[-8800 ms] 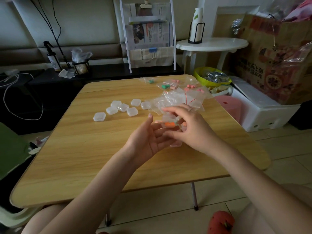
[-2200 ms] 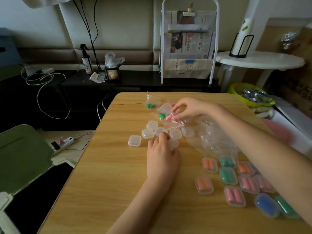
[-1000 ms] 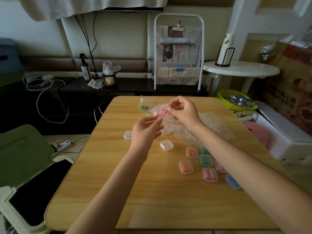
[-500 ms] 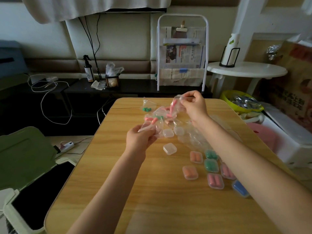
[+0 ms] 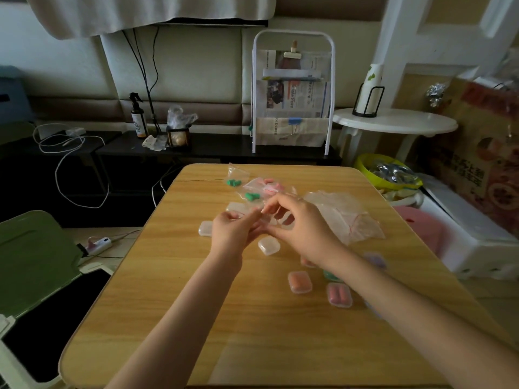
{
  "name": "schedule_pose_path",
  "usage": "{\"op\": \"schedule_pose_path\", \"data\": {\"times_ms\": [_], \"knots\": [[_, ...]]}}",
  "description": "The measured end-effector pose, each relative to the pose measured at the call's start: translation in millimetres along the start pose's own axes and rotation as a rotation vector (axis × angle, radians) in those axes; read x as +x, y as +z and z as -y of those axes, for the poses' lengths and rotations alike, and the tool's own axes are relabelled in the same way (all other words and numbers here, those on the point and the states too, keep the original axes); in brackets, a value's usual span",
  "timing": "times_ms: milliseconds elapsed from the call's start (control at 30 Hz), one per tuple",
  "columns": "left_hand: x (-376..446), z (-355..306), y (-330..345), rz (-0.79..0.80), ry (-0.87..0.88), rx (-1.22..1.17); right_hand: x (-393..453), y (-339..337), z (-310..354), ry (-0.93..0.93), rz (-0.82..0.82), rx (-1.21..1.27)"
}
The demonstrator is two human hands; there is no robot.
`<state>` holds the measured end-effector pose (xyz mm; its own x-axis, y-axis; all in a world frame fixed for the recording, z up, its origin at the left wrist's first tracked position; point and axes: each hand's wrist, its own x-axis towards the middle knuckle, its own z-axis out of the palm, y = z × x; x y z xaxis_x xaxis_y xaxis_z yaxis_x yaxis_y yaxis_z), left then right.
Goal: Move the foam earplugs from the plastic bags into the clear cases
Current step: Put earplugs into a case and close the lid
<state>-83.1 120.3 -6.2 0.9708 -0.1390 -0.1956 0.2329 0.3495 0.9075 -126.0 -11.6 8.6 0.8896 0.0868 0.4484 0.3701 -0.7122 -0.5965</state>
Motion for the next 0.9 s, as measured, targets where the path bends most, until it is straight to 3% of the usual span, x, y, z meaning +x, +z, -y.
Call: {"op": "schedule_pose_path", "data": {"times_ms": [133, 300, 467, 600, 767, 833, 900], "knots": [[-15, 8, 9, 0.199, -0.070, -0.129, -15, -5, -8, 0.019, -0.191, -0.006], [-28, 17, 15, 0.155, -0.072, -0.155, -28, -4, -6, 0.056, -0.243, -0.001], [-35, 15, 8, 0.107, 0.046, 0.076, -28, 3, 0, 0.098, -0.249, -0.083], [-38, 14, 1, 0.102, 0.134, 0.246, -27, -1, 4, 0.185, -0.155, 0.067], [-35, 6, -5, 0.184, 0.159, 0.388, -29, -10, 6, 0.480, 0.025, 0.590], [-36, 5, -2, 0.206, 0.162, 0.398, -29, -10, 10, 0.512, 0.021, 0.640], [-38, 5, 4, 0.185, 0.215, 0.430, -29, -7, 15, 0.423, 0.017, 0.518]]}}
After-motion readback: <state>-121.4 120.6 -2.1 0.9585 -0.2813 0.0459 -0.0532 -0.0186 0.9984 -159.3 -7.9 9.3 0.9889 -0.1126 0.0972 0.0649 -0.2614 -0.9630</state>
